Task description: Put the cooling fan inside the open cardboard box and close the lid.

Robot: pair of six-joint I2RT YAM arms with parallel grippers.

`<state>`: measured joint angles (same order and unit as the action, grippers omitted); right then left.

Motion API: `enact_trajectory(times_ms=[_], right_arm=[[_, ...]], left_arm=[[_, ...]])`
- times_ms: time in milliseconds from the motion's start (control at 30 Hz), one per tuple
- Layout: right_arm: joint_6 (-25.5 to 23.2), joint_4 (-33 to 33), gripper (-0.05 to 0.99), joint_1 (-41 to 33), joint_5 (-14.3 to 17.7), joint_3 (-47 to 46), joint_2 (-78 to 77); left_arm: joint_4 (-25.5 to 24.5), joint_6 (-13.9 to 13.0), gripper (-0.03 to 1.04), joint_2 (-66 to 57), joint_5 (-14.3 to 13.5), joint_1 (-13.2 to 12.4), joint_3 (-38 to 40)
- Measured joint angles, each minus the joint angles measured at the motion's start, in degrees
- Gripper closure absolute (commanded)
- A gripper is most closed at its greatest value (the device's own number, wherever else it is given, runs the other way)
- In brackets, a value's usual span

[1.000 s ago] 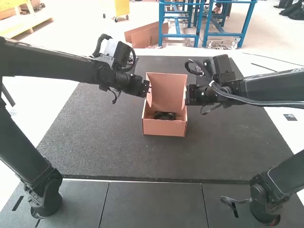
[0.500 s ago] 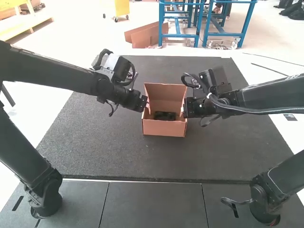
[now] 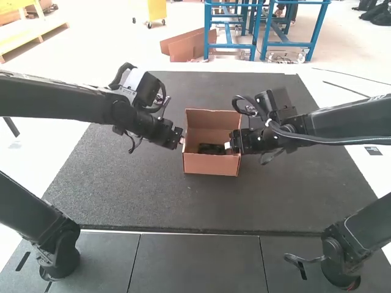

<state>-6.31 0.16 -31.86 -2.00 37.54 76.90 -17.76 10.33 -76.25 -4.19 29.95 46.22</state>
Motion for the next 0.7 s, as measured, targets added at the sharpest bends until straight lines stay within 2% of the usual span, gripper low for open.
enact_trajectory(times_ms=[67,167,333,400,600,700], right_arm=[[0.0,-0.5,0.01,0.1,0.2,1.7,-0.1],[-0.1,-0.7,0.01,0.6,0.2,3.9,-1.8],[-0.1,-0.8,0.01,2.8,0.2,5.1,-9.0],[0.3,-1.8,0.01,3.3,0.2,5.1,-11.6],[2.7,-9.3,0.01,3.5,0.0,4.5,-16.7],[3.6,-12.7,0.01,3.5,-0.4,4.4,-18.3]], left_arm=[[-1.3,-0.3,0.04,0.6,-1.1,-0.5,-0.3],[-1.6,-0.9,0.04,0.8,-3.8,-2.7,-0.3],[6.2,-3.8,0.04,0.1,-9.0,-8.0,1.1],[7.0,-4.6,0.04,-2.0,-10.2,-9.0,4.3],[7.8,-5.4,0.04,-12.2,-11.2,-8.4,15.0],[8.1,-5.1,0.04,-16.8,-11.2,-5.9,19.6]])
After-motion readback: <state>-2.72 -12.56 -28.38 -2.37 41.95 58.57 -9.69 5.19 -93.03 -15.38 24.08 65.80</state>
